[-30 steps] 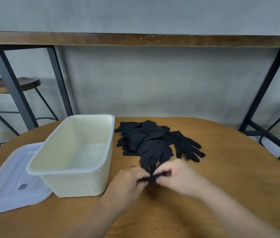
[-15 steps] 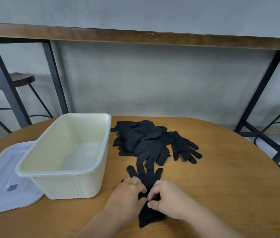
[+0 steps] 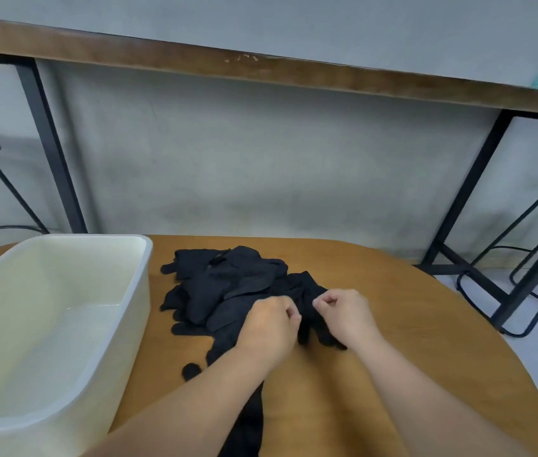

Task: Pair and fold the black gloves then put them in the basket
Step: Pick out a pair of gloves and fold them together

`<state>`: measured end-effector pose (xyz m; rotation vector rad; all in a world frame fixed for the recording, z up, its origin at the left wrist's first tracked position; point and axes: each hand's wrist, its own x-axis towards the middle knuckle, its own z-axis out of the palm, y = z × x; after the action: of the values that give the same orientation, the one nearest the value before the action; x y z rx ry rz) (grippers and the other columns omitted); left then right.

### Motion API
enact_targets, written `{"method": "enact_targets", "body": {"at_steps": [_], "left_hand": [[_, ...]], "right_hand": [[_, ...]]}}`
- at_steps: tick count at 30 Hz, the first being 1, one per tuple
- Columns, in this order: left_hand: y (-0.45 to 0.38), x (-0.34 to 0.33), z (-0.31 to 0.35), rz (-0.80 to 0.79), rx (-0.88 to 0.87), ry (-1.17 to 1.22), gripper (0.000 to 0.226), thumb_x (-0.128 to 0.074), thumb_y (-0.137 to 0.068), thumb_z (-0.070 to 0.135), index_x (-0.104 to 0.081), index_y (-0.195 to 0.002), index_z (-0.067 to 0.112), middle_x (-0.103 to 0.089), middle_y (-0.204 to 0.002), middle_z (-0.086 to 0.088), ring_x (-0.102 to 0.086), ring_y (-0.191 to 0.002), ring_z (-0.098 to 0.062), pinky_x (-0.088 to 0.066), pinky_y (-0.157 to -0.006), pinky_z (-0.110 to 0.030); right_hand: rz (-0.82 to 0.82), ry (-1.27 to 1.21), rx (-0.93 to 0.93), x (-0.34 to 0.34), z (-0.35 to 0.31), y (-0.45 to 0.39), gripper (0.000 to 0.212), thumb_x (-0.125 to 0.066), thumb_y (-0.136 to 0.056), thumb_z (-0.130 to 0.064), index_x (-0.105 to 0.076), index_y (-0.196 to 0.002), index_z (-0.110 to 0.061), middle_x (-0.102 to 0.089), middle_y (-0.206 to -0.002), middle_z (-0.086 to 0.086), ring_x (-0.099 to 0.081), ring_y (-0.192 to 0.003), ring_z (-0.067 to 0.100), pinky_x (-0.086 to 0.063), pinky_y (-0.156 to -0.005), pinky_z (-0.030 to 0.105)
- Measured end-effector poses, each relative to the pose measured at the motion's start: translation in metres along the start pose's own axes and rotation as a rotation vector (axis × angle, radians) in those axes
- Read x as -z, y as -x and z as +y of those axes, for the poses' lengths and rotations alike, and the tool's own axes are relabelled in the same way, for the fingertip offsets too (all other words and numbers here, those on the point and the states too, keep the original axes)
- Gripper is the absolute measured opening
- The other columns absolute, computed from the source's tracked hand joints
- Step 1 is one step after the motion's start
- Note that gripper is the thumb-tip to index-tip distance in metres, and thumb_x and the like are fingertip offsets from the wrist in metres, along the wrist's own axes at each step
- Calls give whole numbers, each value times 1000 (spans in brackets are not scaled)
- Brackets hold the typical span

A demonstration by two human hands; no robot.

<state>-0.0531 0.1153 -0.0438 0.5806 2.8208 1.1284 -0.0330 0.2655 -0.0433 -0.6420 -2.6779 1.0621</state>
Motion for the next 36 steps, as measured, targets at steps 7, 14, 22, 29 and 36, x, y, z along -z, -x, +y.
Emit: {"method": "enact_targets", "body": {"at_steps": [7, 14, 22, 29, 36], "left_hand": [[-88, -30, 9, -119, 79, -81, 20, -50, -95, 9, -67, -106, 10, -68, -105, -7, -65, -93, -23, -55, -82, -34], [-128, -45, -2, -141, 165, -131, 28, -51, -99, 17, -56, -125, 9, -61, -121, -11, -59, -109, -27, -52, -91, -37], [-131, -36, -5, -148, 138, 33, 45, -58, -94, 32, -46, -136, 23, -60, -122, -3, -56, -106, -19, -45, -83, -26], [-104, 26, 34, -196, 96, 509, 11, -75, -82, 19, -65, -87, 16, -56, -73, 1, -51, -67, -16, -41, -60, -24], [-52, 99, 67, -145, -62, 564, 18, -69, -87, 26, -56, -79, 17, -46, -65, 4, -42, -51, -11, -34, -57, -25]], "right_hand": [[4, 135, -81, -26, 20, -80, 23, -54, -98, -24, -71, -112, -14, -70, -107, 5, -64, -89, 22, -53, -77, 30], [-38, 253, -30, -43, 32, -123, 18, -59, -94, -32, -72, -103, -23, -65, -114, 4, -65, -92, 24, -55, -77, 34], [-118, -120, -2, -5, 15, -101, 11, -58, -96, -21, -67, -90, -19, -65, -82, -3, -56, -67, 12, -42, -58, 25], [-212, -490, 61, 72, -23, -51, 29, -70, -87, -10, -64, -112, -22, -68, -76, -8, -44, -46, 7, -38, -46, 17], [-183, -330, 197, 115, -80, 6, 20, -68, -90, -31, -66, -74, -20, -42, -42, -16, -35, -40, 6, -27, -43, 18]]}}
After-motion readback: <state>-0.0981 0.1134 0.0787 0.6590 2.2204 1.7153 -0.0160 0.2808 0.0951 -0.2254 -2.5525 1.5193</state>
